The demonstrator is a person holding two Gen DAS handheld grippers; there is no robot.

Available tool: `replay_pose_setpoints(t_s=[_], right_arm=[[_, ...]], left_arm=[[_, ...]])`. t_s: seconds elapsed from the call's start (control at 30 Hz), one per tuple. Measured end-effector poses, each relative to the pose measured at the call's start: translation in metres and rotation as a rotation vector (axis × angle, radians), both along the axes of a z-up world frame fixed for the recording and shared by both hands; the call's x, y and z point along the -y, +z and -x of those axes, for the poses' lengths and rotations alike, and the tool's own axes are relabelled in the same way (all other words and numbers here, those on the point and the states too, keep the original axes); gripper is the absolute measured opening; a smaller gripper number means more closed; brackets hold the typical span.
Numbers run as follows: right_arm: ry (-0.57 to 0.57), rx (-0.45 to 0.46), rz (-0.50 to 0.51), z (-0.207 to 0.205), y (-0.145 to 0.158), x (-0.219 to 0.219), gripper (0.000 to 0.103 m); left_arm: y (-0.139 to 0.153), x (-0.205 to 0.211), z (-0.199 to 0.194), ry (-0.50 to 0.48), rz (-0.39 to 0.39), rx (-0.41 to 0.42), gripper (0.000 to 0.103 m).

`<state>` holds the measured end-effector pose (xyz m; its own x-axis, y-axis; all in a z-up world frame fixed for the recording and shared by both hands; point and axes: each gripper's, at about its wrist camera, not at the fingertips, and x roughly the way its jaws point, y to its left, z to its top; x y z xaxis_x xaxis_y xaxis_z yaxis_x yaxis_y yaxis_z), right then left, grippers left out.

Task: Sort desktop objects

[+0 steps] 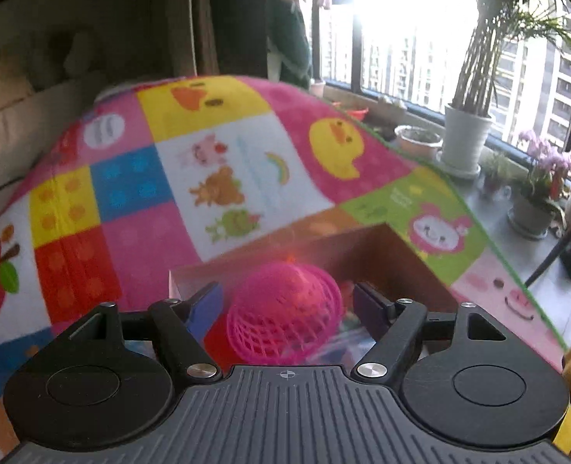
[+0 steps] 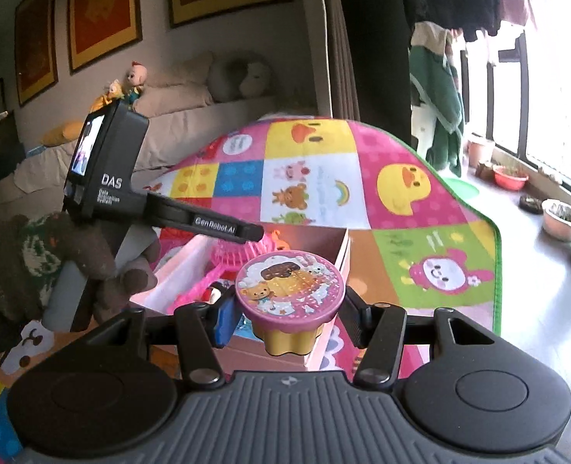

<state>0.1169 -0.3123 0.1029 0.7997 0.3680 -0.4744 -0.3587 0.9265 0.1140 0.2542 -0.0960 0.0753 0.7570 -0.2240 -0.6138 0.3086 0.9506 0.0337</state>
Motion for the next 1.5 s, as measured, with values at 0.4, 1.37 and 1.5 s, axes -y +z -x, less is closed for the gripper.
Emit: replay_pose_setpoints(t_s=[0.4, 1.37, 1.5], right_arm=[[0.012, -0.002, 0.079, -0.017, 0.003, -0.024, 0.054], [0.122, -0.226, 0.215, -0.109, -0.041, -0.124, 0.055], [0.095, -0.161, 0.150, -0.078, -0.022, -0.097, 0.075]], left_arm=[[-0.001, -0.036, 0.061, 0.029, 0.020, 0.043, 0.092], [-0.065, -0.124, 0.163, 0.169, 0.198, -0.083, 0.100], [-0.068, -0.122, 0.164, 0.168, 0.186, -0.091, 0.100]])
